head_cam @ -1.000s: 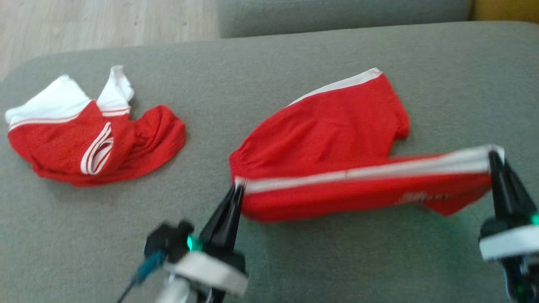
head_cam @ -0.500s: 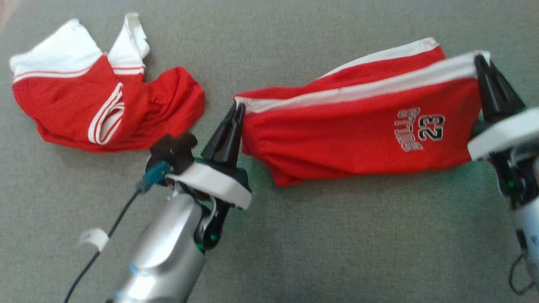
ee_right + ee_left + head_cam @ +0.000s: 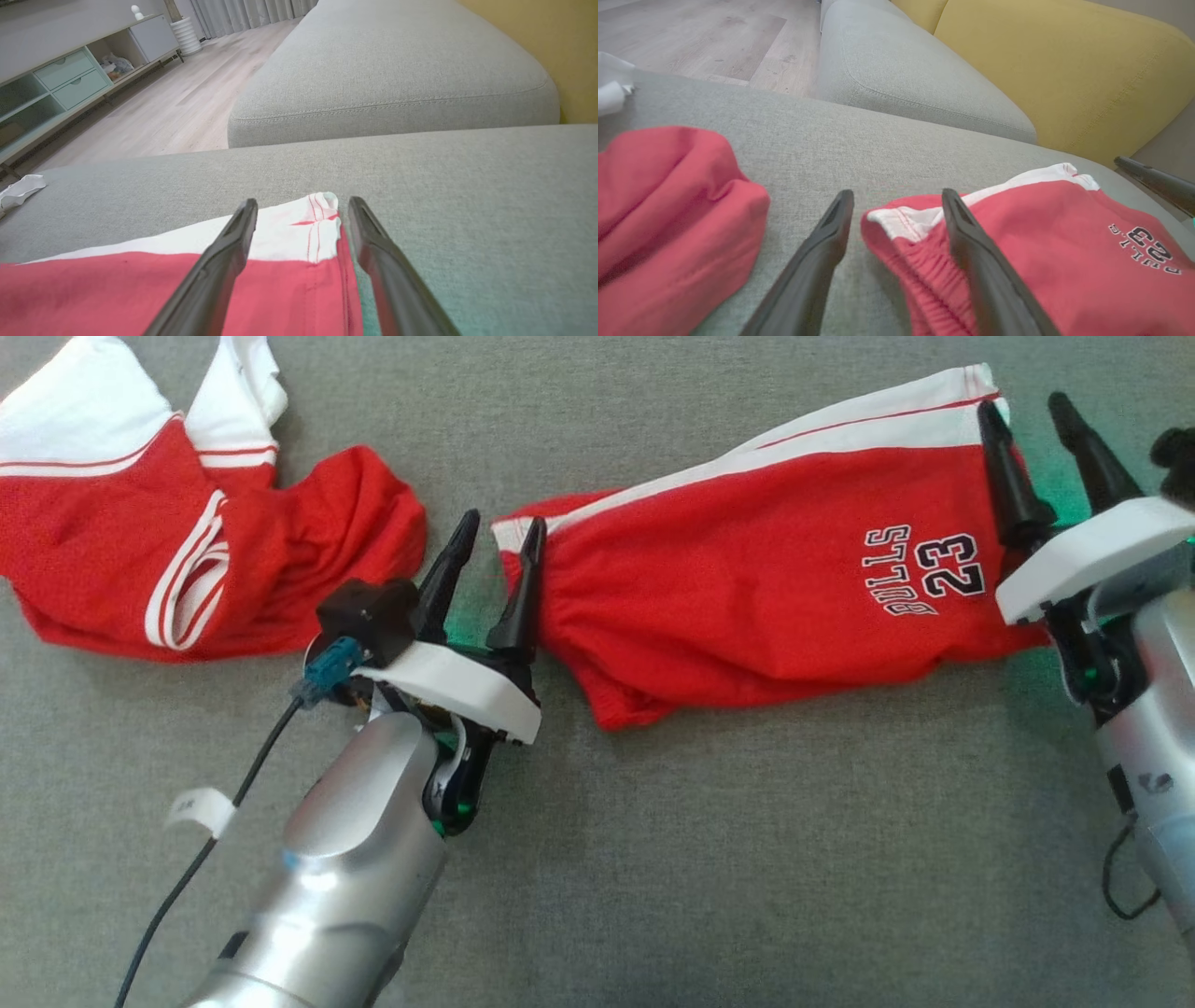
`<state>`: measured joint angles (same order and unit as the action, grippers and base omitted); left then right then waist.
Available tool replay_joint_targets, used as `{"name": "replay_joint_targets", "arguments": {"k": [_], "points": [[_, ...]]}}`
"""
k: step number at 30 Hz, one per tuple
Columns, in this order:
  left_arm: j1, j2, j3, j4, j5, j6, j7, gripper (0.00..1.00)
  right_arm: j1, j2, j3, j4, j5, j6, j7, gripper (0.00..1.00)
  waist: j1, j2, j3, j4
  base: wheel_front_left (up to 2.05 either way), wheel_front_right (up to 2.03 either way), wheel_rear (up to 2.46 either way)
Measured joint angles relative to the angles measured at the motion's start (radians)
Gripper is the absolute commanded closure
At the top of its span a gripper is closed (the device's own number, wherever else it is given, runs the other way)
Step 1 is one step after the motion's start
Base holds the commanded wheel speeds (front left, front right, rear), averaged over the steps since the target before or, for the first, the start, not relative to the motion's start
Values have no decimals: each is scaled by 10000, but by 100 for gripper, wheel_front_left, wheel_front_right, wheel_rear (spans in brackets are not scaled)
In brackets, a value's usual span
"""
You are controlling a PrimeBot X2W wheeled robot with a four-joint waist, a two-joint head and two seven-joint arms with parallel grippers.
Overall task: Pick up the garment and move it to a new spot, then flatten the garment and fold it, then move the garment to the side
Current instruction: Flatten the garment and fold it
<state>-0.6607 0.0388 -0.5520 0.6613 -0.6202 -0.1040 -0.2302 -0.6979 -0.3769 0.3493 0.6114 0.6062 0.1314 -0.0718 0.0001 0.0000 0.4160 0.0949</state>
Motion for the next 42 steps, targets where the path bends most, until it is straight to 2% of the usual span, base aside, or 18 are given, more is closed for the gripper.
{"name": "replay_joint_targets", "arguments": {"k": [4, 7, 11, 16, 21, 26, 33, 34, 35, 36, 39, 42], "points": [[5, -6, -13, 351, 63, 144, -109, 0, 5, -178, 343, 234, 454, 0, -140, 0, -1, 0, -181, -101, 0, 0, 0], [142, 13, 52, 332, 389, 370, -194, 0, 59, -556, 449, 263, 677, 0, -362, 0, -1, 0, -420, -158, 0, 0, 0], [985, 61, 754, -771, 1007, 861, -213, 0, 405, -1026, 502, 259, 959, 0, -554, 0, -2, 0, -822, -166, 0, 0, 0], [2751, 90, 1603, -2380, 2084, 1536, -221, 0, 1262, -1296, 454, 359, 1097, 0, -780, 0, -3, 0, -1346, 33, 0, 0, 0], [4182, 92, 1990, -3916, 3150, 1992, -221, 0, 1879, -1310, 245, 840, 1106, 0, -968, 0, -3, 0, -1710, 580, 0, 0, 0], [5308, 88, 1941, -5137, 3885, 2282, -222, 0, 2040, -1037, 100, 1613, 1066, 0, -1011, 0, -4, 0, -2026, 1310, 0, 0, 0], [6351, 94, 1532, -5892, 4297, 2709, -222, 0, 2029, -823, -336, 4146, 395, 0, -825, 0, -2, 0, -2343, 2493, 0, 0, 0], [6405, 98, 1524, -5946, 4328, 2729, -221, 0, 1957, -748, -372, 4435, 328, 0, -734, 11, -2, 1, -2373, 2630, 0, 0, 0], [6431, 98, 1511, -5983, 4405, 2788, -222, 0, 1871, -698, -401, 4600, 316, 0, -660, 66, -3, 0, -2401, 2753, 0, 0, 0], [6445, 98, 1496, -6004, 4466, 2813, -222, 0, 1738, -642, -405, 4732, 316, 0, -591, 100, -3, 0, -2430, 2849, 0, 0, 0], [6463, 98, 1536, -6036, 4612, 2901, -221, 0, 1450, -349, -414, 4918, 318, 0, -518, 100, -2, 0, -2509, 2893, 0, 0, 0], [6476, 102, 1661, -6044, 4773, 2903, -222, 0, 1345, -341, -412, 5066, 165, 0, -790, 100, -1, 0, -2524, 2610, 0, 0, 0]]}}
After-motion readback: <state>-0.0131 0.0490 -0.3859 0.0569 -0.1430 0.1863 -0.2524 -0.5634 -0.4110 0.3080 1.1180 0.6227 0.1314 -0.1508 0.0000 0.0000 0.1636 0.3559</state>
